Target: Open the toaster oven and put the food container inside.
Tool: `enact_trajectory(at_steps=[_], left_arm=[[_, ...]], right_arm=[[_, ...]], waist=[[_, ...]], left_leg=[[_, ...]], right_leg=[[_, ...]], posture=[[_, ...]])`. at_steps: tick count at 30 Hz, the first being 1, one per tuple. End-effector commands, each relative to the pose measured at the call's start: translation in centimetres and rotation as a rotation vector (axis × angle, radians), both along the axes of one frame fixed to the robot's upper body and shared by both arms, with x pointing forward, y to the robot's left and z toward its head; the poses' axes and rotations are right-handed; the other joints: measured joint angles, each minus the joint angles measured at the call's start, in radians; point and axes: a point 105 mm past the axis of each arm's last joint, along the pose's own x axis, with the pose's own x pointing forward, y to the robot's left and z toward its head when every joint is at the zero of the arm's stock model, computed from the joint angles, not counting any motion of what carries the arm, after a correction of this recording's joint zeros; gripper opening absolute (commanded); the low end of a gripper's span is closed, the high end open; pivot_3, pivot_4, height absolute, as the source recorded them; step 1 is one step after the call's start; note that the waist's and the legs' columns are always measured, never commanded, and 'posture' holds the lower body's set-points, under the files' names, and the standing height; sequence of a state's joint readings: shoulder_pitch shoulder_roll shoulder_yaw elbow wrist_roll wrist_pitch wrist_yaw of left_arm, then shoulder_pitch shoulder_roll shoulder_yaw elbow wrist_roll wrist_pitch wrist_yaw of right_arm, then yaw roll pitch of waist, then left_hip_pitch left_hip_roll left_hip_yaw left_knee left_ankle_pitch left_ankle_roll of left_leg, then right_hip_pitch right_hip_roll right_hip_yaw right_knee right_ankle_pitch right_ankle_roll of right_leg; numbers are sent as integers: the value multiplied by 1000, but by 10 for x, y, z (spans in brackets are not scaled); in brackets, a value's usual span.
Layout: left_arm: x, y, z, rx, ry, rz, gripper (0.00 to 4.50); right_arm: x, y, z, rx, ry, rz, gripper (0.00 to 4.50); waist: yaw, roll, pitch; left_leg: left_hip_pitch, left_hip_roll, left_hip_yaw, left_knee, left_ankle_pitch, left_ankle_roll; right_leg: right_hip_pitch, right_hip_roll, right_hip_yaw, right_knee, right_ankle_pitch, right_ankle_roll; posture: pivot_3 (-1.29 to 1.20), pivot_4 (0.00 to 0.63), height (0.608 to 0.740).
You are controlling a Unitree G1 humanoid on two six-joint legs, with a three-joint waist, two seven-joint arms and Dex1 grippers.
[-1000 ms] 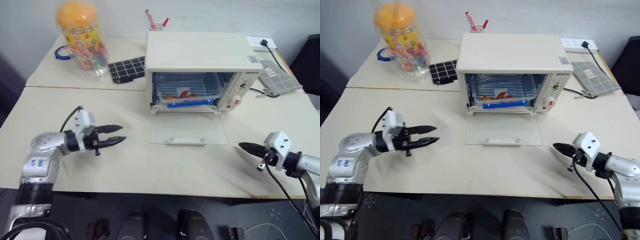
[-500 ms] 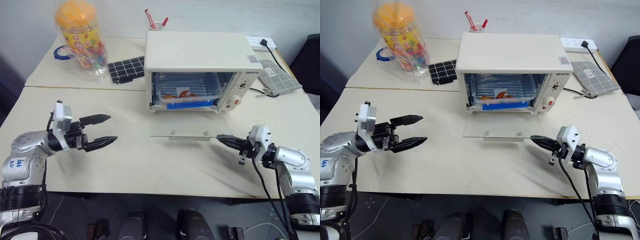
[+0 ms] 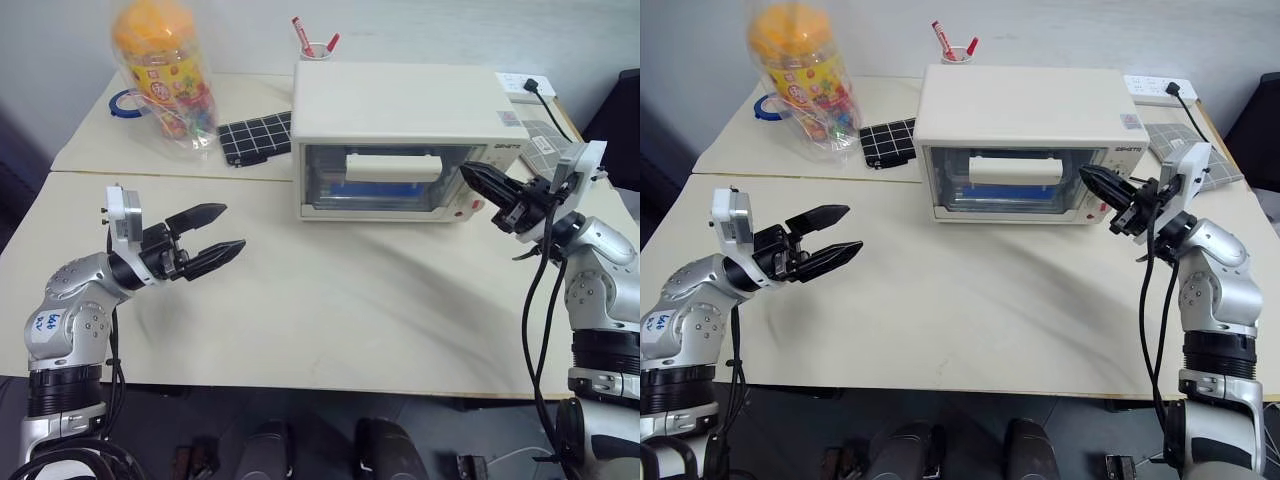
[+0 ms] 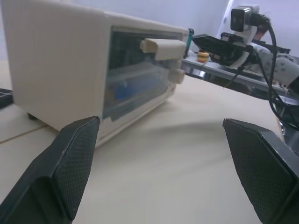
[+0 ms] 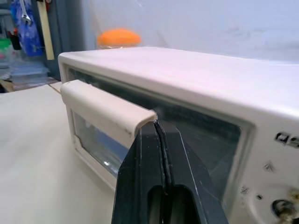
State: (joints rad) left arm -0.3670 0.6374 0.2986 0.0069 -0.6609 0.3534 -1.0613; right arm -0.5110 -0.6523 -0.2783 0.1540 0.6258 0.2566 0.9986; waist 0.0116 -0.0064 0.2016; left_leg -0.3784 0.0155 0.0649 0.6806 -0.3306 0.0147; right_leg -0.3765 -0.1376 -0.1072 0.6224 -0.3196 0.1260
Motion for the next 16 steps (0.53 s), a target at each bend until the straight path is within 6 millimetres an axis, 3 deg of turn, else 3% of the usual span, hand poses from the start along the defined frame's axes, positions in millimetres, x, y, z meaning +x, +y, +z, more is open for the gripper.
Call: enact_trajectory(at_steps=[1,4,8,11,12,16], left_arm=[[-7,4,-10,109,-49,35,4500],[-11,11,-25,194,-61,55,4500],[-22,27,-56,361,-108,68,4500],[-25,31,-62,363,-114,87,4500],[-28,32,-65,373,-113,84,4500],[-41,33,-77,403,-67,47,4500]], right_arm=[[-31,-2,1,-104,-37,45,885],[-57,4,-20,-230,-57,90,1875],[-111,19,-78,-434,-58,248,3246],[-124,18,-96,-439,-39,260,4228],[-127,16,-101,-439,-31,258,4458],[-131,9,-114,-432,-2,242,4458]], waist=[[3,0,0],[5,0,0],[10,0,0],[7,0,0],[5,0,0],[-1,0,0]], left_leg=[[0,0,1,0,0,0],[0,-1,2,-1,-1,1],[3,0,4,-1,-1,0],[4,1,5,0,-1,0],[5,1,6,0,-1,1],[8,1,6,-2,-2,0]], right_leg=[[0,0,0,0,0,0],[0,-1,0,-2,0,0],[1,1,1,-1,0,0],[1,1,2,-1,0,0],[1,0,3,-1,0,0],[2,-2,3,-1,0,0]], posture=[[0,150,740],[0,150,740],[0,150,740],[0,150,740],[0,150,740],[0,150,740]])
